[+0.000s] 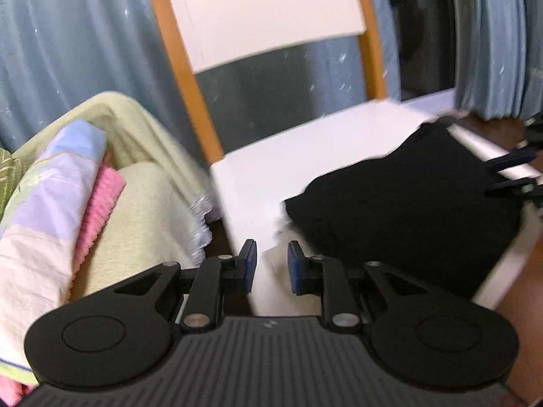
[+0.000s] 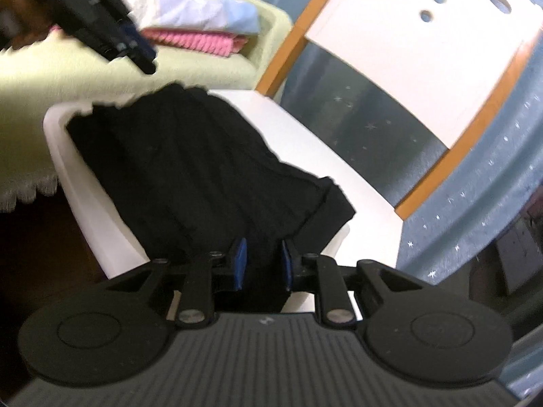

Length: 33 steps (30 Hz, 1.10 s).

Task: Fold clothes
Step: 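Lower the trousers onto the beige cloth on the chair seat and open both grippers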

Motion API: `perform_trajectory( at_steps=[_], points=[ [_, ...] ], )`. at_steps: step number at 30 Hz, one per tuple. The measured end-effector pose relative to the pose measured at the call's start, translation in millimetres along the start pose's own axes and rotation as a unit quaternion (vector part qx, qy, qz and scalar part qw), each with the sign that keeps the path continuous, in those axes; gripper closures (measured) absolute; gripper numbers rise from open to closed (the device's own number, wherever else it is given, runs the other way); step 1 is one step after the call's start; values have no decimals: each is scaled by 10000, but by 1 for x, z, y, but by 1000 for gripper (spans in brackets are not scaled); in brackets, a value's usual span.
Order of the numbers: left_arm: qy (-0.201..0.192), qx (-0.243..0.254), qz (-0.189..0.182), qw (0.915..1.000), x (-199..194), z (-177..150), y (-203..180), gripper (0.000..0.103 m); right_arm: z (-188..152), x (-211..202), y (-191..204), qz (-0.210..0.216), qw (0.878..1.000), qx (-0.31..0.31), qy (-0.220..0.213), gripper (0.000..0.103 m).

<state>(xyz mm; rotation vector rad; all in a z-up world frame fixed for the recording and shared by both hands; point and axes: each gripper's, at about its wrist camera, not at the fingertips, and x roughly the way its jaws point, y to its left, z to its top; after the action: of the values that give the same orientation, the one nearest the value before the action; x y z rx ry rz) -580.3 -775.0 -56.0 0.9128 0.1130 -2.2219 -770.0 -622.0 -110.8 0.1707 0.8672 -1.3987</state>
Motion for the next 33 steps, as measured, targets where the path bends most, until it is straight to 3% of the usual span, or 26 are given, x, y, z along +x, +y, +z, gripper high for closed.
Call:
perform_trajectory(
  at_steps=[2,5,7,12,19,28,32,33],
  points=[
    [-116,75,-337,9993,-12,-6,-16,78,2,-8,-2,53,9996,219,-178,86],
    [50,548,-641,9964,-13,-18,-47,77,-5,-3,-1,239,9991,353,58,86],
    [264,886,-578,9940,-8,-30,-60,77,-14,-6,-1,250,9986,443,129,86],
    [215,932,-513,9941,-22,-42,-64,78,-25,-25,-10,263,9931,1139,64,86],
    [126,1334,-280,9906,-8,-46,-71,77,-31,-14,-1,150,9890,1469,106,84],
    [167,1131,-355,9928,-1,-42,-64,79,-28,-6,1,-119,9855,1686,124,83],
    [134,377,-141,9991,-20,-44,-55,70,-25,-19,-5,-223,9788,2033,89,80],
    [120,127,-41,9998,-28,-44,-53,62,-24,-24,-8,-273,9759,2164,57,72]
  ],
)
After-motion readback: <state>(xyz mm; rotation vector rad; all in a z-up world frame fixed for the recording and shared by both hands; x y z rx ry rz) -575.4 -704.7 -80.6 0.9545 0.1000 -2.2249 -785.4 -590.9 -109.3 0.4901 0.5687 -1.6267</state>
